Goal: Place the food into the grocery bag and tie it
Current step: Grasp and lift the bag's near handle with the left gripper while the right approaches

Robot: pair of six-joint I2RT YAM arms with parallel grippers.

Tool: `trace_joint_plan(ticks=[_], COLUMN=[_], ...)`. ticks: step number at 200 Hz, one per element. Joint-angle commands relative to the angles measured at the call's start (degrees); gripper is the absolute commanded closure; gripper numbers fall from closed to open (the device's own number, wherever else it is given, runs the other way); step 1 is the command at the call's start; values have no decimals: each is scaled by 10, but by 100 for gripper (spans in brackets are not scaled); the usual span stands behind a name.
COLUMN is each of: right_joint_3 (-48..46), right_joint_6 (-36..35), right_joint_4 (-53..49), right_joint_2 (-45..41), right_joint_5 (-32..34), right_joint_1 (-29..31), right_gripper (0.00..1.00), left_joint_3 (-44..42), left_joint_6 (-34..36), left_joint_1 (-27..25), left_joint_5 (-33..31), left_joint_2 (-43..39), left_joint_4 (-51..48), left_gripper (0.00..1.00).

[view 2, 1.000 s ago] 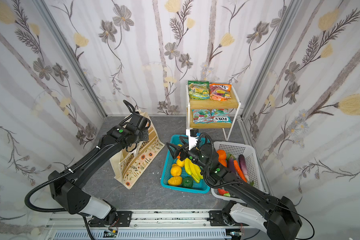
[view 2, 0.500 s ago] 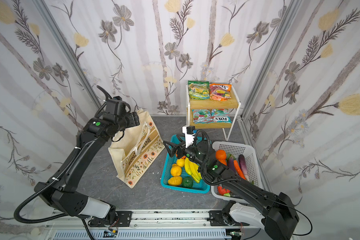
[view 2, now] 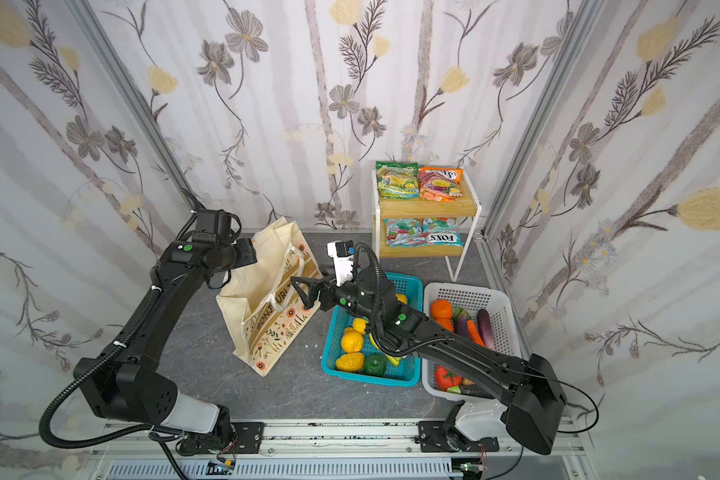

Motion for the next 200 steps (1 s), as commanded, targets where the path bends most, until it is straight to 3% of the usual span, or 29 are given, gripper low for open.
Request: trace_joint_plan(ticks=[1,26,52,74,94,108,135,145,182,200], right_joint_3=[40,69,96,141,197,206,210,214,248,277], right_joint_6=[19,33,56,65,75,89,114,118,116,122], right_joint_4=[-27,-22,-33,-69,-128,-141,-151,-149,-138,-140], right_joint_2=[32,72,100,134,173,185,202,210,251,275], right_joint_5=[6,-13,1,14,19,33,42,39,14,-3], right_joint_1=[14,21,22,23,23,23,23,23,18,16], right_gripper=[0,0,0,1,5,6,7,10,37,40], left_joint_3=[-13,-42,-75,-90,-94,-96,-98,-101,-115,-110], left_joint_6=[1,-5,-19,-27,-20,-16,-4,-2,-12,-18], left_joint_1=[-1,-12,-14,-14,-13,-14,-14,-14,-15,-14], left_joint_5=[8,34,41,42,53,63,38,37,60,61], left_joint_2=[-8,-42,-92,-116,-103,-92,-75,-65,-65,-74], left_joint_4=[11,11,10,12,17,23,30,34,52,56], left_gripper=[68,99,100,89,60,48,41,46,89,96])
